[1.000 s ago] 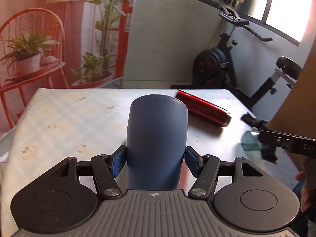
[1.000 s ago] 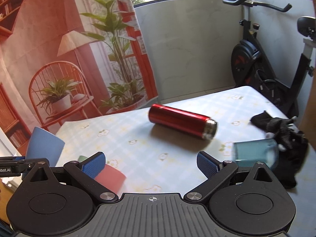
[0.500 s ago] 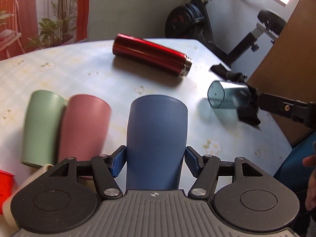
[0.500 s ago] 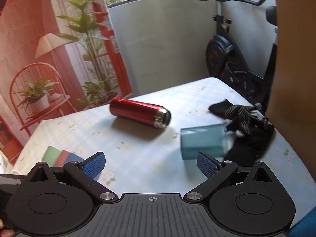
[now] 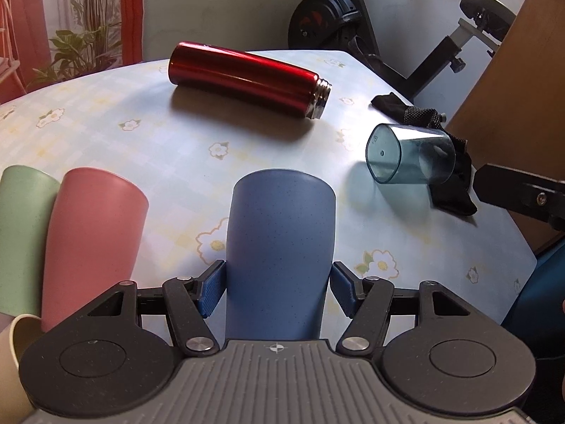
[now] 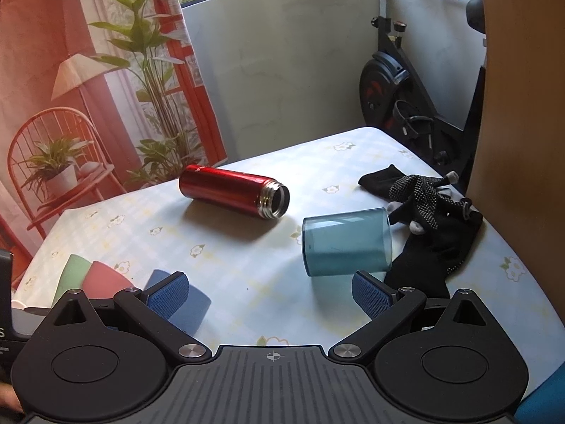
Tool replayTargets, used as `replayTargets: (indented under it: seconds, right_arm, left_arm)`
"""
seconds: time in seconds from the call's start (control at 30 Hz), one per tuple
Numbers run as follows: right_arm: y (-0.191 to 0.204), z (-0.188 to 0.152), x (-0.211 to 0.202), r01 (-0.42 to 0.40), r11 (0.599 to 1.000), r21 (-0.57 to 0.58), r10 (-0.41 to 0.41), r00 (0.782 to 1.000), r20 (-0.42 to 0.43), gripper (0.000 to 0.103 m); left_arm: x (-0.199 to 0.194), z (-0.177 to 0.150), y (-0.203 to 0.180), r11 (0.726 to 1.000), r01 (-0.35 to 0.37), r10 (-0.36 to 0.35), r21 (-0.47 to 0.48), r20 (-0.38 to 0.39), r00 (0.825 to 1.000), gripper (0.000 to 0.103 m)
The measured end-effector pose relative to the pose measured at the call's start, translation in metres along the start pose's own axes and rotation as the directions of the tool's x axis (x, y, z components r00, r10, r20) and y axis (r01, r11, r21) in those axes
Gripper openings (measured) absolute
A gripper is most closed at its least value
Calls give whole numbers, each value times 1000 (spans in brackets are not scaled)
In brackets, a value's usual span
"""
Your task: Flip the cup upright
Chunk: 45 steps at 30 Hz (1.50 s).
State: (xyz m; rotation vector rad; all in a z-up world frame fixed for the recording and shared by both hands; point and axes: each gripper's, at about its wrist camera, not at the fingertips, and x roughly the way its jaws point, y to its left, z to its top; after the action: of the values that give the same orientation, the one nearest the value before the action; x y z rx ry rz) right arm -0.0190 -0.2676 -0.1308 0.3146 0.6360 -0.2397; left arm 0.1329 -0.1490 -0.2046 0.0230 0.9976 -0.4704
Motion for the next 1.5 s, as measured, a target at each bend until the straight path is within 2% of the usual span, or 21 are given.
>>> replayTargets:
  seconds: [0.23, 0.33, 0.5, 0.63, 0.73, 0.9, 1.03, 1.13, 1.2, 1.3, 1.5]
  right_arm:
    - [0, 1, -3, 5, 1000, -4, -5, 1000, 0, 98]
    - [0, 1, -3, 6, 1000, -6, -6, 1000, 1, 98]
    - [2, 3, -7, 8, 1000, -15, -8, 1000, 3, 98]
    - [6, 4, -8, 1, 1000, -17, -1, 1000, 4, 98]
    - [9, 2, -6, -26, 1000, 1, 26, 1000, 9, 98]
    - [24, 0, 7, -80, 997, 4, 80, 997, -15, 98]
    - [41, -2, 21, -88, 996, -13, 87, 995, -42, 98]
    - [53, -6, 32, -94, 995, -23, 92, 993, -69, 98]
    - [65, -8, 39, -77, 995, -60, 71, 994, -87, 98]
    - [83, -13, 50, -67, 991, -119, 55, 993, -104, 98]
    - [104, -19, 75, -110, 987, -117, 89, 982, -170, 98]
  left_arm:
    - [2, -4, 0, 1000, 1, -1, 5, -8, 1000, 67]
    - [1, -4, 4, 999, 19, -19, -25, -12, 1000, 67]
    - [-11, -4, 11, 996, 61, -59, -69, 21, 998, 68]
    - [-31, -6, 15, 997, 41, -37, -61, 68, 997, 68]
    - [-57, -9, 24, 997, 11, 0, -76, 137, 991, 68]
    - [-100, -11, 49, 987, -82, 114, -137, 244, 963, 68]
    - [-132, -15, 77, 964, -186, 238, -190, 303, 923, 68]
    - [-154, -20, 102, 940, -227, 305, -253, 332, 893, 68]
    - [-165, -22, 116, 925, -244, 339, -290, 347, 874, 68]
    - [-178, -25, 137, 901, -260, 381, -346, 347, 857, 68]
    - [-196, -37, 166, 862, -297, 446, -410, 337, 829, 68]
